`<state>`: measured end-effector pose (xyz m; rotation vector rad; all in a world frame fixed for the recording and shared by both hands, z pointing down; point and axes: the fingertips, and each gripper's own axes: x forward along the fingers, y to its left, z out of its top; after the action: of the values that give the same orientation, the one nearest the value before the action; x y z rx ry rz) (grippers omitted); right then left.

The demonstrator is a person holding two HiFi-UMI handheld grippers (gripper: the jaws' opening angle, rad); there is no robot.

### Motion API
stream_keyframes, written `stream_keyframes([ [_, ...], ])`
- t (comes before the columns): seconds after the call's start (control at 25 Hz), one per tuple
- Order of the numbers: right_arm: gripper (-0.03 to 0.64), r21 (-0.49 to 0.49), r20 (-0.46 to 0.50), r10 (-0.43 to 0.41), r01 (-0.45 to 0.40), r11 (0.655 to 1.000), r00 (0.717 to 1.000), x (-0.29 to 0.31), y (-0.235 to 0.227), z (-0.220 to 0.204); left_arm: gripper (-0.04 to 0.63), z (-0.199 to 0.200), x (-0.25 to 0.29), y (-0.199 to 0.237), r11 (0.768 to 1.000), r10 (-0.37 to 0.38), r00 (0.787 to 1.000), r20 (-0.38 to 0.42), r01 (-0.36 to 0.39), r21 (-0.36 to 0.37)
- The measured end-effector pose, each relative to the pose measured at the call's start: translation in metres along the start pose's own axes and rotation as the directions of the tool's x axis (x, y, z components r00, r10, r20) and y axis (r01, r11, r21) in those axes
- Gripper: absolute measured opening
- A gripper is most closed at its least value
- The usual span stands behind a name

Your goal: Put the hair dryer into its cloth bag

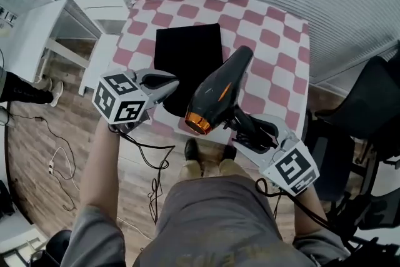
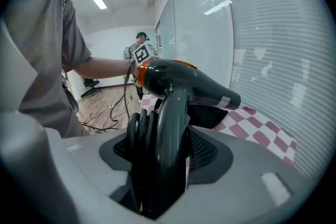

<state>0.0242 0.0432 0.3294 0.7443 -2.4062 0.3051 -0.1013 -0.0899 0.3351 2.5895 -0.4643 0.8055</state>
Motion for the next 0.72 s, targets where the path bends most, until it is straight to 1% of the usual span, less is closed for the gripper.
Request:
stream_keyframes([
  [0.08,0.276,-0.051,0.009,0.052,-0.052,0.997,0.999,0.007,0.010,0.004,0.012,0.009,-0.002,0.009,1.000,0.006,1.000,0.024,-0.006,-0.004],
  [0.16,0.276,-0.111,0.007,0.114,-0.112,0.987,0.993,0.011,0.022,0.007,0.011,0.015,-0.004,0.014,1.000,0.009,0.999,0.052,-0.008,-0.018],
  [0.28,0.276,-0.202,-0.008,0.201,-0.198,0.959,0.980,0.002,0.039,0.008,0.011,0.025,-0.007,0.011,0.999,0.022,0.995,0.093,-0.018,-0.043],
  [0.36,0.276,-0.242,-0.025,0.253,-0.251,0.937,0.967,-0.001,0.048,0.005,0.012,0.028,-0.008,0.013,0.998,0.035,0.993,0.112,-0.028,-0.062],
  [0.56,0.276,-0.292,-0.078,0.358,-0.365,0.884,0.930,-0.003,0.072,-0.010,0.011,0.030,-0.010,0.012,0.994,0.058,0.986,0.155,-0.042,-0.100],
  [0.72,0.276,-0.311,-0.123,0.446,-0.461,0.831,0.886,-0.001,0.090,-0.028,0.012,0.024,-0.008,0.007,0.992,0.062,0.983,0.171,-0.042,-0.115],
])
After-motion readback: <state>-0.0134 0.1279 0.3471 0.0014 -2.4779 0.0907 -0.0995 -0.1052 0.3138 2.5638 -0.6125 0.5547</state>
